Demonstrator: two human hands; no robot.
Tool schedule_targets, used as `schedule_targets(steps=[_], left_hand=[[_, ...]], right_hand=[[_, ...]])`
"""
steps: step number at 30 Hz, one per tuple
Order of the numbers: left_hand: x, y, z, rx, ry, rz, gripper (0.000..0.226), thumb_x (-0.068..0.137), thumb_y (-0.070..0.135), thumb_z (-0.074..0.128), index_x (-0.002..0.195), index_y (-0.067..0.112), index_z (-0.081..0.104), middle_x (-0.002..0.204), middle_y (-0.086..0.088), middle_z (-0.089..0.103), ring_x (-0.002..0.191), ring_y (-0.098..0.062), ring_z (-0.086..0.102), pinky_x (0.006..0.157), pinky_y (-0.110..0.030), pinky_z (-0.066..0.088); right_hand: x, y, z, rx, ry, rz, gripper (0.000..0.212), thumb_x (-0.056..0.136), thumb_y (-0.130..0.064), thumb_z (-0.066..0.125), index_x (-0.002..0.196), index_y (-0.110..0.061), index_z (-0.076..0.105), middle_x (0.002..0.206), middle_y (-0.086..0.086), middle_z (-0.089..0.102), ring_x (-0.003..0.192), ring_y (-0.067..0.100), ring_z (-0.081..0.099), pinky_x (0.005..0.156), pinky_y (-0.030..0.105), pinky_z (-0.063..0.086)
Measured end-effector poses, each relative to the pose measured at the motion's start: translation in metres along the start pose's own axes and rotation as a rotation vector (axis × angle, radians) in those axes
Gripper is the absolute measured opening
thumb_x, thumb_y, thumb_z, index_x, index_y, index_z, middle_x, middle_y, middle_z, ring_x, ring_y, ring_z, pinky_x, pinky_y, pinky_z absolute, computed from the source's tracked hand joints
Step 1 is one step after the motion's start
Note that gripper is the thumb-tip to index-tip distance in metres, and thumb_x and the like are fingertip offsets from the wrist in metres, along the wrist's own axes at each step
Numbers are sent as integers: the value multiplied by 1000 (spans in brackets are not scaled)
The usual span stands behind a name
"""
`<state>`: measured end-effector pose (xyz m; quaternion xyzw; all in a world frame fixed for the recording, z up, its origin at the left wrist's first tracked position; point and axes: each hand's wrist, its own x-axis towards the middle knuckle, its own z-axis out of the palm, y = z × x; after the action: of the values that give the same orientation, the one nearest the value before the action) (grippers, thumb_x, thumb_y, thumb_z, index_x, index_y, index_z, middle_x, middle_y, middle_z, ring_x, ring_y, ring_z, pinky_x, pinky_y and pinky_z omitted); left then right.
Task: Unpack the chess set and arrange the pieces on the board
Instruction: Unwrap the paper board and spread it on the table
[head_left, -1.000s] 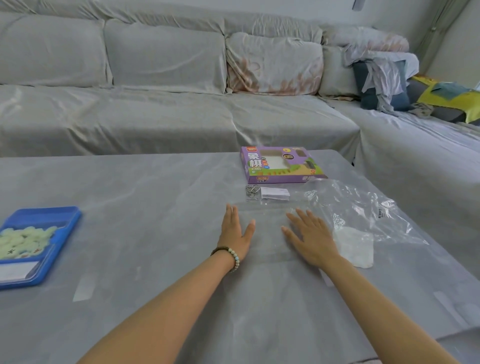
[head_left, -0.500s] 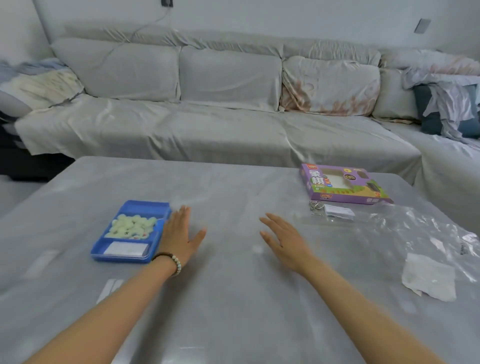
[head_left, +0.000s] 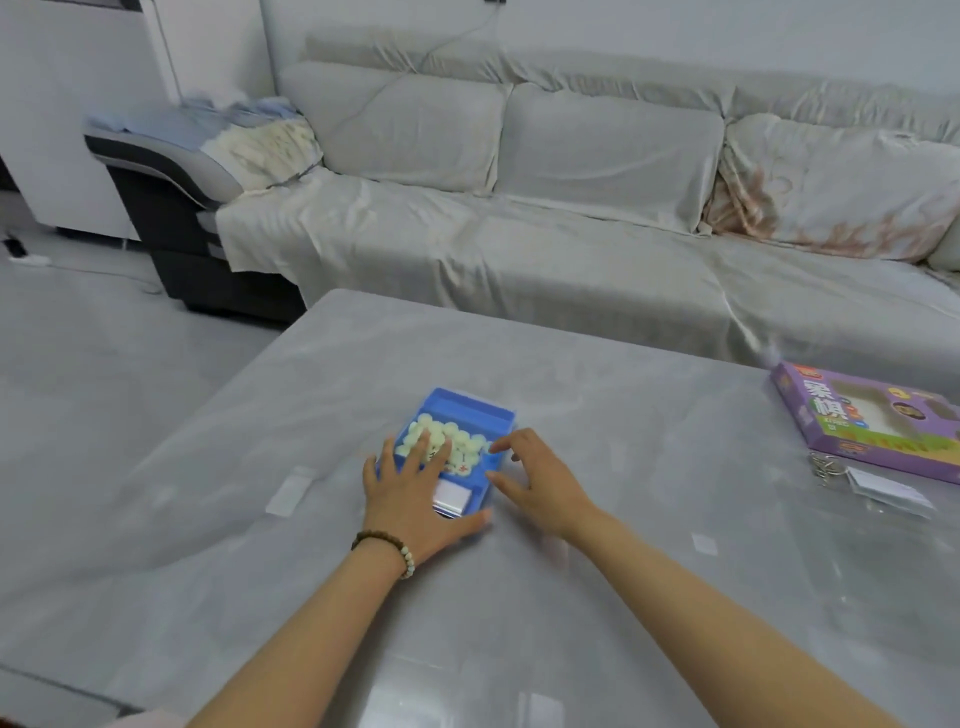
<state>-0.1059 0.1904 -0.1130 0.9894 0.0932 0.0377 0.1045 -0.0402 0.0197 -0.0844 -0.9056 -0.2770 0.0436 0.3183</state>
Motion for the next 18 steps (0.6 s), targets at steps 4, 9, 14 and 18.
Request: schedule_targets(steps=[4, 9, 14, 18], left_hand=[[-1, -10, 4, -29, 92, 50, 122, 41, 98, 1, 144, 37, 23, 155, 9, 13, 140, -29, 3, 113, -46, 6], [-2, -10, 6, -71, 118, 63, 123, 42, 99, 1, 143, 35, 28, 153, 8, 19, 140, -30, 6, 113, -48, 5], [-1, -11, 8, -79, 125, 64, 120, 44, 99, 4, 143, 35, 27, 153, 8, 19, 141, -29, 5, 113, -49, 4], [-1, -11, 8, -86, 139, 61, 119, 46, 99, 5, 142, 34, 31, 153, 7, 22, 141, -29, 6, 113, -48, 6]], right_hand=[[16, 3, 3, -97, -32, -20, 20, 89, -32, 60, 104, -18, 58, 110, -4, 51, 99, 11, 49, 90, 27, 41], [33, 3, 6, -198, -77, -41, 18, 88, -37, 59, 92, -20, 54, 98, -2, 49, 92, 14, 44, 83, 26, 36], [42, 1, 10, -172, -88, -26, 20, 89, -37, 58, 81, -21, 49, 90, -1, 47, 86, 16, 43, 76, 26, 35], [40, 4, 18, -146, 34, -19, 21, 87, -37, 60, 78, -20, 53, 85, -5, 48, 79, 11, 42, 73, 23, 32]])
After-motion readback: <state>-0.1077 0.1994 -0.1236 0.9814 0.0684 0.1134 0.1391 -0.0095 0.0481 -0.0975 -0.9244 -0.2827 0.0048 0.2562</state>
